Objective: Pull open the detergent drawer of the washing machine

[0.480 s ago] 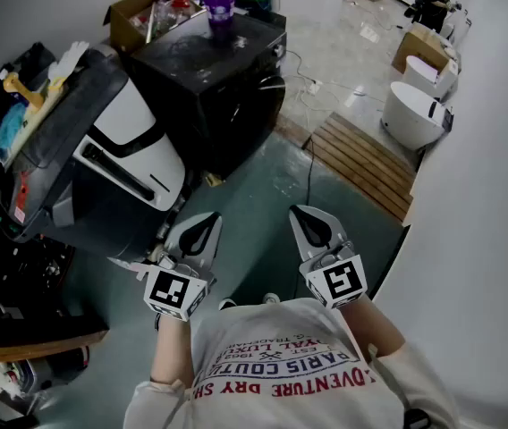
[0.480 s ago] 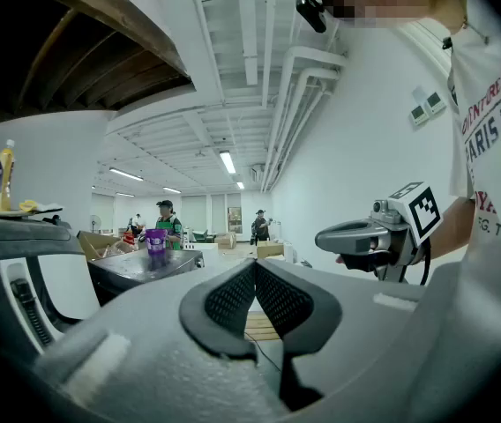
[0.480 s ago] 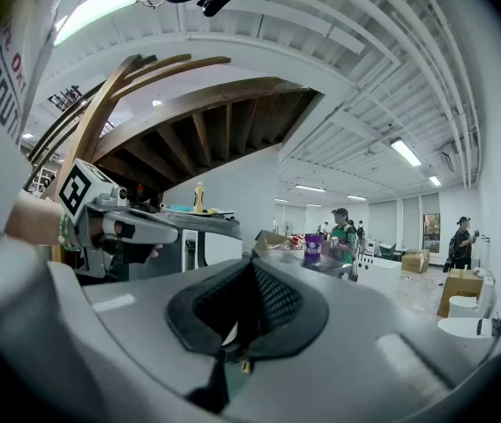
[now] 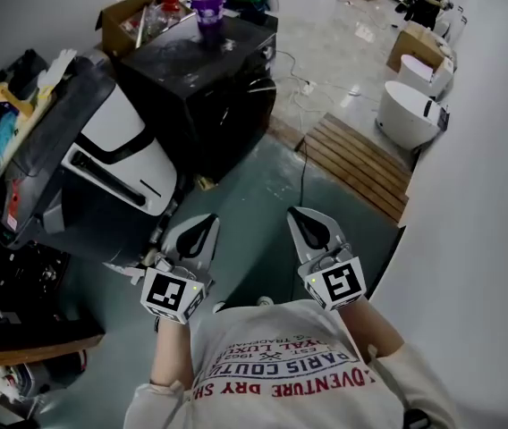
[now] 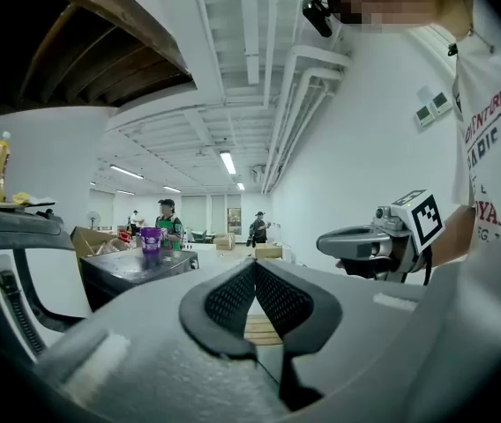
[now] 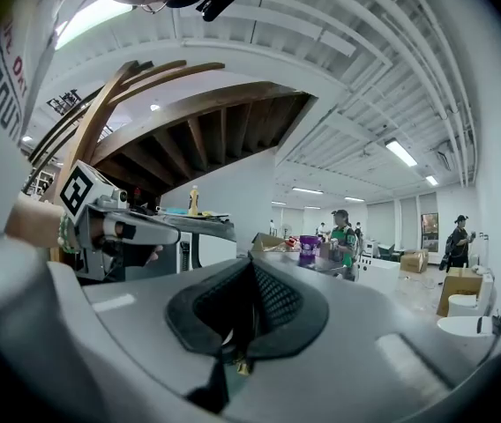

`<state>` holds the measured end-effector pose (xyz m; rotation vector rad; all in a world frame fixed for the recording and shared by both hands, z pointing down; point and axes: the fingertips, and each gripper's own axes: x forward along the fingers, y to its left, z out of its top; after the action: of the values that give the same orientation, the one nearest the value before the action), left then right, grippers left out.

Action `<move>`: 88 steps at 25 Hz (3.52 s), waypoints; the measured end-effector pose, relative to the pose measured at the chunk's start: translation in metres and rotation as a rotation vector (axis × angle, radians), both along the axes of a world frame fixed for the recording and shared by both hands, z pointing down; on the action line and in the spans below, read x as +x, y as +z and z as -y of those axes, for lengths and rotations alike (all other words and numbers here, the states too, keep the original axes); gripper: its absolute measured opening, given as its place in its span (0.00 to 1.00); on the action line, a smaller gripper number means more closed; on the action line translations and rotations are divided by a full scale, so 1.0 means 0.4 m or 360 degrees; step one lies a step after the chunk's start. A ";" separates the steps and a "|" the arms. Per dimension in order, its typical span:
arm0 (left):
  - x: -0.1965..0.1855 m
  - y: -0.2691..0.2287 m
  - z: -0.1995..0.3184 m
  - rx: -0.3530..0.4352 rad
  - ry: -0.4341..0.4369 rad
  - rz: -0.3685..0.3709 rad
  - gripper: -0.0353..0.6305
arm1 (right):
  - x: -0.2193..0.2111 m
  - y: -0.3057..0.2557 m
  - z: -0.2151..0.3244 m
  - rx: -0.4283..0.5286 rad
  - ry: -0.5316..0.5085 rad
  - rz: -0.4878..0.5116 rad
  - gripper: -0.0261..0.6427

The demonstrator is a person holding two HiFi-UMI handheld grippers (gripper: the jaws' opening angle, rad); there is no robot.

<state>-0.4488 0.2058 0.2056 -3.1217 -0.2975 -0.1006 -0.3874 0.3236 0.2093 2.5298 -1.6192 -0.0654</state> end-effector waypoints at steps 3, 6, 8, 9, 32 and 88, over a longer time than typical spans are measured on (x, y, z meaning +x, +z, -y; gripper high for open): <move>0.017 0.001 -0.017 -0.0040 0.0015 -0.0040 0.05 | 0.012 -0.002 -0.013 0.0031 -0.0017 0.0006 0.04; 0.040 -0.014 -0.033 -0.0111 0.0017 -0.0098 0.26 | 0.033 0.004 -0.027 0.0050 -0.0006 0.0034 0.04; 0.063 -0.002 -0.035 -0.0129 0.0018 -0.0085 0.53 | 0.055 0.013 -0.035 0.0057 0.0021 0.0061 0.04; 0.077 0.008 -0.031 -0.0132 0.0019 -0.0069 0.53 | 0.069 0.018 -0.036 0.0058 0.0032 0.0070 0.04; 0.872 0.137 0.417 -0.0222 -0.0077 0.0030 0.53 | 0.893 0.116 0.323 -0.0120 0.0110 0.0190 0.04; 1.171 0.746 0.921 -0.1931 -0.1157 -0.1433 0.58 | 1.225 0.667 1.005 -0.0428 -0.1490 0.0333 0.04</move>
<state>0.0195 -0.1624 0.5040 -3.4606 1.1739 2.0778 0.1026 -0.0785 0.4760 1.4443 -2.5324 0.3060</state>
